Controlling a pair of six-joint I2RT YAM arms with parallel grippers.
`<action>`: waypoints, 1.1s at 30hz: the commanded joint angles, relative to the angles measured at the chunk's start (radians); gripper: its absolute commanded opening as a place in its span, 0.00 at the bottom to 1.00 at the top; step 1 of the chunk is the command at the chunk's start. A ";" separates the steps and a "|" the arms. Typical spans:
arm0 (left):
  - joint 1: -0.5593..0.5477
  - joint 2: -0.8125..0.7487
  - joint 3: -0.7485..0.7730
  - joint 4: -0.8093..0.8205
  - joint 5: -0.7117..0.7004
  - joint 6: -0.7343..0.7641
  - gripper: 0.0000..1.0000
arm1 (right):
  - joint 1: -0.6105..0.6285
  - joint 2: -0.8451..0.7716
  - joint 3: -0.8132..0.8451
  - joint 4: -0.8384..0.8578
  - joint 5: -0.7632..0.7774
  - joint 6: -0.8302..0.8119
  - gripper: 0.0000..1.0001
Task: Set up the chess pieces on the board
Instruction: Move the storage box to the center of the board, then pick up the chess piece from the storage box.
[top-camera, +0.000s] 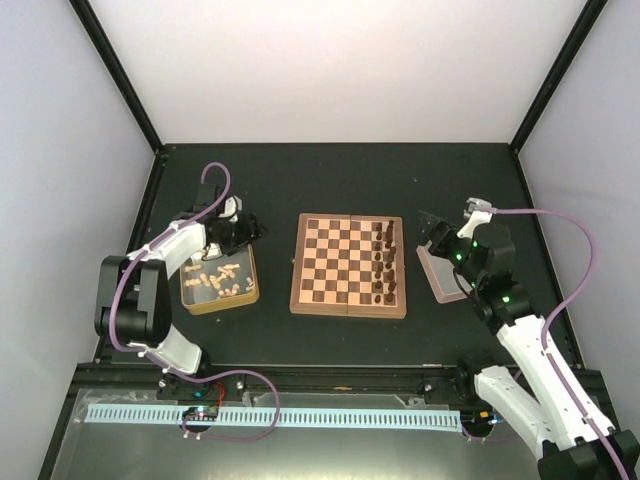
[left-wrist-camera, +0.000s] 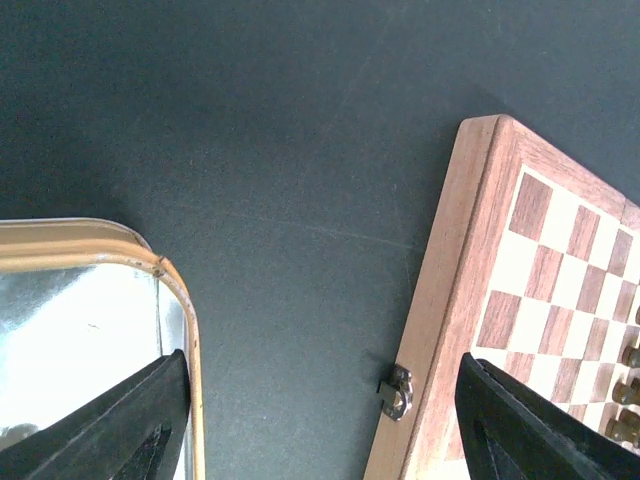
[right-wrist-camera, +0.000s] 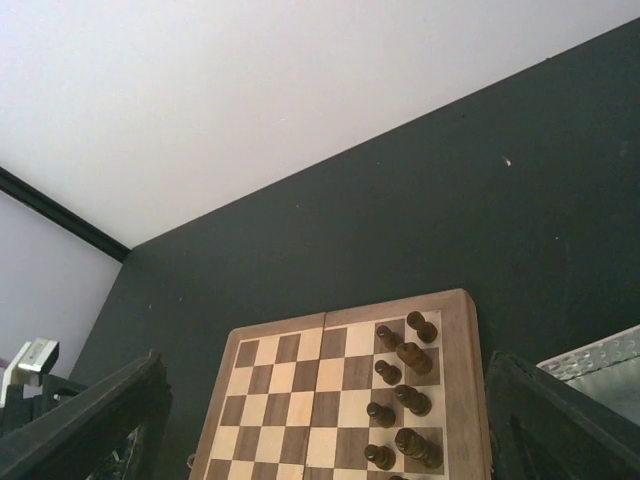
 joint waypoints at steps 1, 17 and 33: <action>-0.010 -0.065 0.019 -0.071 -0.102 0.029 0.74 | -0.006 0.015 0.011 0.032 0.002 -0.013 0.87; -0.007 -0.320 -0.177 -0.344 -0.564 -0.032 0.50 | -0.006 0.077 0.004 0.062 -0.093 0.019 0.85; 0.001 -0.236 -0.189 -0.281 -0.594 -0.020 0.22 | -0.006 0.036 0.009 0.020 -0.061 0.012 0.84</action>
